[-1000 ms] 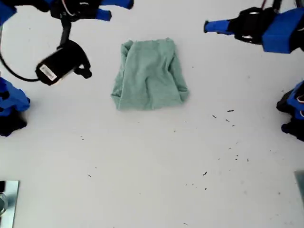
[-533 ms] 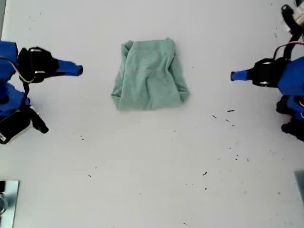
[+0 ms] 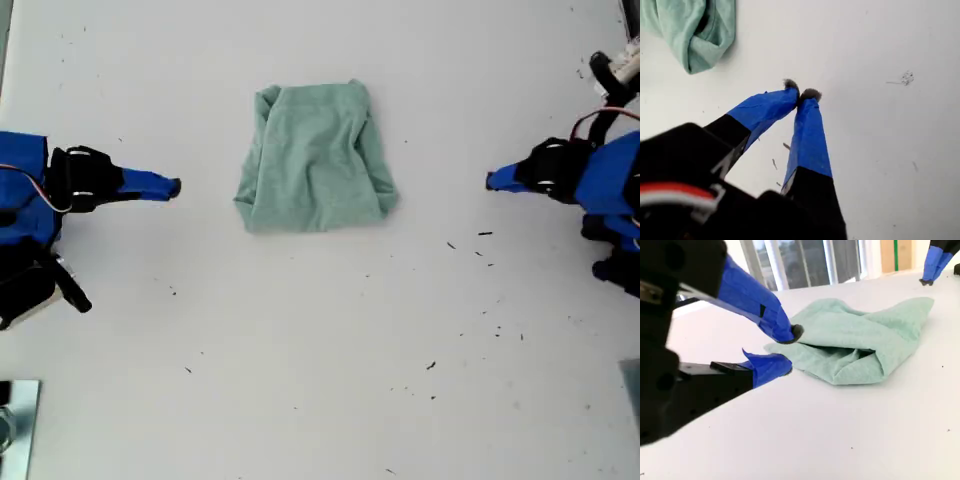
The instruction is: Fold t shirt
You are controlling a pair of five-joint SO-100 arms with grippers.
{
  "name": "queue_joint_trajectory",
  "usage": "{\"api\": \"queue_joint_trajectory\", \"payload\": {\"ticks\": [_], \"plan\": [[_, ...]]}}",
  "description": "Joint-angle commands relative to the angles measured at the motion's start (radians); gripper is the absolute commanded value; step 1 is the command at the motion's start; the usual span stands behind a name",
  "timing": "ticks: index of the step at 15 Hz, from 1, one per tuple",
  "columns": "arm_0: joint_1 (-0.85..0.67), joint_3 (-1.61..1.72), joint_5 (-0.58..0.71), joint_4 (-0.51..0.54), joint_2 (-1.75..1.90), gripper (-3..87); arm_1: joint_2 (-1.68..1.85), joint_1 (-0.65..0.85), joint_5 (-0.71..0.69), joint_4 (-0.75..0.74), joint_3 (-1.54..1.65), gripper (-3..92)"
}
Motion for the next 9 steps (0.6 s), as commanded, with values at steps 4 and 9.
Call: {"api": "queue_joint_trajectory", "payload": {"ticks": [4,9], "plan": [[0.012,0.011,-0.003,0.002,0.006,5.9,0.005,-0.017,-0.469,0.009,0.064,2.5],[0.011,0.011,-0.003,0.002,0.006,5.9,0.005,-0.017,-0.469,0.009,0.064,2.5]]}}
